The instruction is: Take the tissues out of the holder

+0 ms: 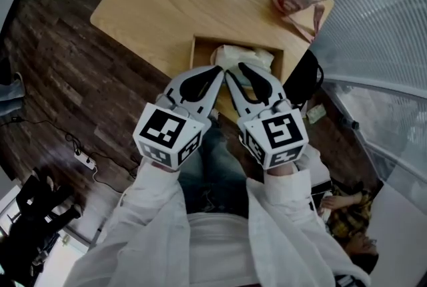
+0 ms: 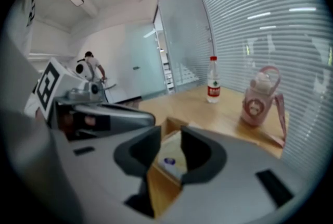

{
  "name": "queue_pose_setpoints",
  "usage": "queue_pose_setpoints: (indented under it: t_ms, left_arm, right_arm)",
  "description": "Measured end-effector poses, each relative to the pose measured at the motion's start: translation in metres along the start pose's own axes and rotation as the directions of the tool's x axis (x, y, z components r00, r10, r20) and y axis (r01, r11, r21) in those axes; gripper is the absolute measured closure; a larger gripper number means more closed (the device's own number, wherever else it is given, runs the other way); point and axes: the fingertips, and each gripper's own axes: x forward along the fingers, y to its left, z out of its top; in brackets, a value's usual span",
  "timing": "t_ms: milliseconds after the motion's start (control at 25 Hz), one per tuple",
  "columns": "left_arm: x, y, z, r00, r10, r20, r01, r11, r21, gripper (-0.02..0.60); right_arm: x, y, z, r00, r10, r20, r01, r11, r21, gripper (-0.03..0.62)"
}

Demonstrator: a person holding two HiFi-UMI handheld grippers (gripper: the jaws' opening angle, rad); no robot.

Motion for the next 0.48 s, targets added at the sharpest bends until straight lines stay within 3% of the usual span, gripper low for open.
queue_pose_setpoints:
  t_ms: [280, 480]
  left_arm:
    - [0.0, 0.005, -0.009, 1.0, -0.005, -0.005, 0.005, 0.999, -0.035, 0.572]
    - [0.002, 0.008, -0.01, 1.0, -0.019, -0.01, 0.018, 0.999, -0.044, 0.572]
  right_arm:
    - [0.01, -0.009, -0.008, 0.995, -0.077, -0.063, 0.065, 0.983, -0.171, 0.482]
    - [0.013, -0.018, -0.013, 0.992, -0.086, -0.088, 0.072, 0.986, -0.148, 0.484]
